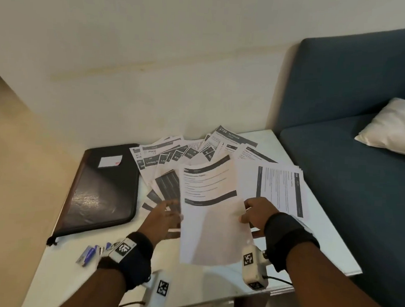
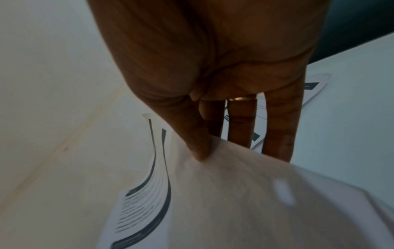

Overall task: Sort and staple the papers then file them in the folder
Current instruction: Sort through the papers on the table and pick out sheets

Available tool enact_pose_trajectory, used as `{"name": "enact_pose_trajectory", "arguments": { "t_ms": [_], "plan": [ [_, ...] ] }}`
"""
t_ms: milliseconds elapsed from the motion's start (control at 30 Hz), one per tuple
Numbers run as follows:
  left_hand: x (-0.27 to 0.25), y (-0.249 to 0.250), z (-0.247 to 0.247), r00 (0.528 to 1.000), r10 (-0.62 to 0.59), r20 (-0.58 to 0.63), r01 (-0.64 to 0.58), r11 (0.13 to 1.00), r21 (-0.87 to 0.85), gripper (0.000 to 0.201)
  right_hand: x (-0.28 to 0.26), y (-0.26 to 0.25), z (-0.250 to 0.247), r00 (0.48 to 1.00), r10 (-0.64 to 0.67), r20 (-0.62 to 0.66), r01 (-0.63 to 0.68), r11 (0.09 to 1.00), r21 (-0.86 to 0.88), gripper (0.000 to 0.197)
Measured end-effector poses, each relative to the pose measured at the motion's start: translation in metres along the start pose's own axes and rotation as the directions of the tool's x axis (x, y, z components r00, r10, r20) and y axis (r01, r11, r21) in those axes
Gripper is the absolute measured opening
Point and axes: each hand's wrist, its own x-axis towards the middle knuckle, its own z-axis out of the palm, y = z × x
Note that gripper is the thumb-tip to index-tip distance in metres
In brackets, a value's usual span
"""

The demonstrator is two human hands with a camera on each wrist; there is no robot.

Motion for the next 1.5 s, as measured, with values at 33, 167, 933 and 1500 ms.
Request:
{"name": "enact_pose_trajectory", "arguments": {
  "t_ms": [33, 167, 933, 1500],
  "plan": [
    [0.001, 0.007, 0.000, 1.000, 0.007, -0.021, -0.008, 1.000, -0.021, 0.038, -0.003, -0.002, -0.001, 0.999, 0.017, 0.030, -0.018, 0.999, 0.038, 0.022],
    [0.004, 0.015, 0.007, 0.998, -0.058, -0.011, 0.058, 0.998, 0.023, 0.031, -0.014, -0.014, 0.000, 0.994, 0.015, 0.110, -0.030, 0.990, 0.137, 0.020],
    [0.069, -0.090, 0.084, 0.984, -0.105, -0.141, 0.165, 0.828, 0.536, 0.024, 0.054, 0.097, -0.011, 0.977, 0.178, -0.117, -0.206, 0.930, -0.304, 0.036],
    [0.049, 0.023, 0.062, 0.975, 0.221, -0.026, -0.213, 0.959, 0.187, 0.025, 0.018, 0.055, -0.034, 0.978, -0.065, -0.201, 0.156, 0.861, 0.483, 0.017]
  ]
}}
